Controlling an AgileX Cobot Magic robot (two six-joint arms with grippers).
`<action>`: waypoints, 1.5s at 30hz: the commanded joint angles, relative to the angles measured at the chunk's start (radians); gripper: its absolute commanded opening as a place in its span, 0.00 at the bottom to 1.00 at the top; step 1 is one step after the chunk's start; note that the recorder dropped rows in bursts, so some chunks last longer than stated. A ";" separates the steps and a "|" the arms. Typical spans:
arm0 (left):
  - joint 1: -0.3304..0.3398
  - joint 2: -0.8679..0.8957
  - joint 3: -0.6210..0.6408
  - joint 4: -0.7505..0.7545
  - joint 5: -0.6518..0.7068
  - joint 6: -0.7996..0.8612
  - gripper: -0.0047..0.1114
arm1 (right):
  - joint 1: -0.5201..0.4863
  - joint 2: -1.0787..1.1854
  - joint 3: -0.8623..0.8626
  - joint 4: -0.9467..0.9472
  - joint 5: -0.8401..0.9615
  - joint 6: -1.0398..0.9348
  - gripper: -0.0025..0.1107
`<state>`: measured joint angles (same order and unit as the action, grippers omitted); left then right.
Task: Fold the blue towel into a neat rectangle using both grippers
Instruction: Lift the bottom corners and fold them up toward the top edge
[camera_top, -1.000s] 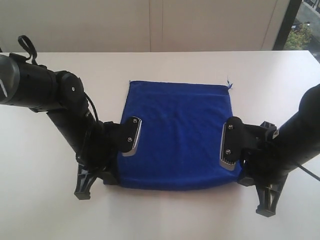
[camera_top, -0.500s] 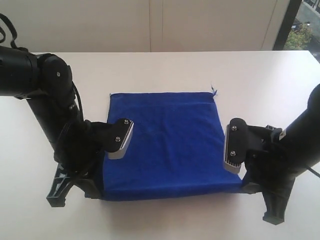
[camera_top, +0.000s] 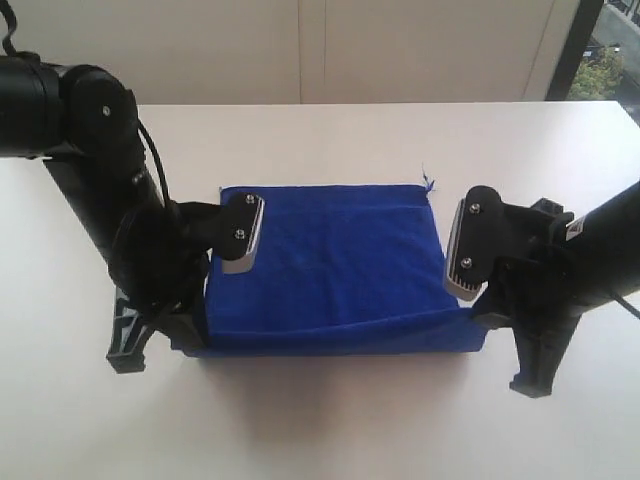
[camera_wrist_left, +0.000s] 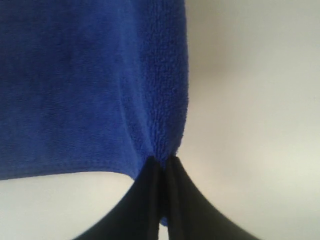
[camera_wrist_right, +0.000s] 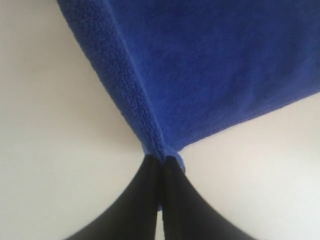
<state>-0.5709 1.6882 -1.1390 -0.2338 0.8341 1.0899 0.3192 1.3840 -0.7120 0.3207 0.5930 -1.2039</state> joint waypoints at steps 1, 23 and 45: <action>-0.001 -0.016 -0.038 0.036 -0.018 -0.056 0.04 | -0.001 -0.010 -0.035 -0.011 -0.076 0.024 0.02; 0.042 0.040 -0.177 0.187 -0.226 -0.170 0.04 | -0.001 0.145 -0.210 -0.076 -0.216 0.097 0.02; 0.082 0.123 -0.226 0.234 -0.464 -0.156 0.04 | -0.031 0.318 -0.375 -0.089 -0.319 0.134 0.02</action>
<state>-0.5003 1.7987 -1.3434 0.0000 0.3701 0.9360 0.2961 1.6843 -1.0690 0.2329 0.2910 -1.0796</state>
